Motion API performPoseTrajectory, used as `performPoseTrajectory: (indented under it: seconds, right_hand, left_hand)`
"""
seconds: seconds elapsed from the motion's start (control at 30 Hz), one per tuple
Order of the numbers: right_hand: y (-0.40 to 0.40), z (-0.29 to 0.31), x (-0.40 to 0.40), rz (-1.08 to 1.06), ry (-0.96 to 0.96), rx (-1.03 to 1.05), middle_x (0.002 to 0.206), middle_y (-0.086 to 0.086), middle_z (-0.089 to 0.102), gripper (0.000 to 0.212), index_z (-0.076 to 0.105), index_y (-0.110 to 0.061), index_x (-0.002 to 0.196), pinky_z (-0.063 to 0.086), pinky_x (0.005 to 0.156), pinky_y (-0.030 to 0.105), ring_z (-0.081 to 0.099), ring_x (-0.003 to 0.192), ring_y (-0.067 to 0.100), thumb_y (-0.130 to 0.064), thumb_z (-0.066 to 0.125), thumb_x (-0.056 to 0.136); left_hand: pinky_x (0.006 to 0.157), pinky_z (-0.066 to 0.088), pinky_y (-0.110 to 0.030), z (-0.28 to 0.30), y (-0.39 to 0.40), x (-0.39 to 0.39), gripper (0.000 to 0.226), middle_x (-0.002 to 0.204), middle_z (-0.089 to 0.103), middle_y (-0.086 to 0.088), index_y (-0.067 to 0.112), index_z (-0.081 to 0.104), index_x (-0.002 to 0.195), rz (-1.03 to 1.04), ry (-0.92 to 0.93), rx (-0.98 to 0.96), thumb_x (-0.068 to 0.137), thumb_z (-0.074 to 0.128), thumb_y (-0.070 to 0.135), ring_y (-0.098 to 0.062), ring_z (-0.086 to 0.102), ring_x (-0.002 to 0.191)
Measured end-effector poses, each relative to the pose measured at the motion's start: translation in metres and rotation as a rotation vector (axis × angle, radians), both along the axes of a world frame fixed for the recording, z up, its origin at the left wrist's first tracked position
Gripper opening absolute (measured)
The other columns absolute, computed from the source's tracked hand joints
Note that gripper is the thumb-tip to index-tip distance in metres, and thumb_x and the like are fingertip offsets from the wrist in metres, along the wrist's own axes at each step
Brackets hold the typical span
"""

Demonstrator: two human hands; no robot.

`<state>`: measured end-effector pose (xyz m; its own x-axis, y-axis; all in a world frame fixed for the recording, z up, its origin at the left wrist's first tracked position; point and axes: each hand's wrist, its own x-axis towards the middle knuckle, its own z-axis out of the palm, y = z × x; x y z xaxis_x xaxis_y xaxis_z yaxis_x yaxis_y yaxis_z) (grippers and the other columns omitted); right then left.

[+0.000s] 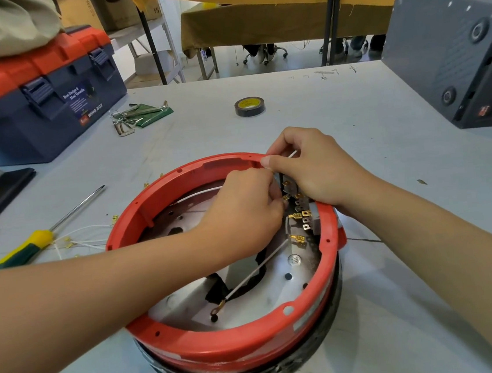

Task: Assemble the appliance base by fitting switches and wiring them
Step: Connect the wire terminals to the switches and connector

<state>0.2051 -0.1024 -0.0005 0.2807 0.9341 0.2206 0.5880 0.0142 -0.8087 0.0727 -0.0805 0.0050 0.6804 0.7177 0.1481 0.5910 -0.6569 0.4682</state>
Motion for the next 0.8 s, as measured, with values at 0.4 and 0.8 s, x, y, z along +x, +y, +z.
performPoseTrajectory:
  seconds: [0.4, 0.8]
  right_hand:
    - [-0.001, 0.002, 0.003, -0.007, -0.092, -0.027, 0.089, -0.003, 0.063, 0.016, 0.063, -0.020, 0.095, 0.042, 0.063, 0.018, 0.054, 0.076, 0.006, -0.035, 0.063, 0.088]
    - [-0.007, 0.020, 0.010, -0.066, -0.411, -0.148, 0.067, -0.005, 0.058, 0.028, 0.061, -0.019, 0.080, 0.040, 0.057, 0.023, 0.058, 0.072, 0.015, -0.046, 0.064, 0.084]
  left_hand:
    - [0.054, 0.033, -0.002, 0.014, 0.019, -0.018, 0.016, 0.056, 0.058, 0.015, 0.020, 0.073, 0.095, -0.224, 0.085, 0.014, 0.089, 0.059, 0.013, 0.013, 0.053, 0.056]
    - [0.071, 0.051, -0.042, 0.007, 0.023, -0.017, 0.021, 0.089, 0.067, -0.004, 0.030, 0.064, 0.111, -0.262, 0.282, 0.328, 0.094, 0.051, 0.034, -0.023, 0.060, 0.079]
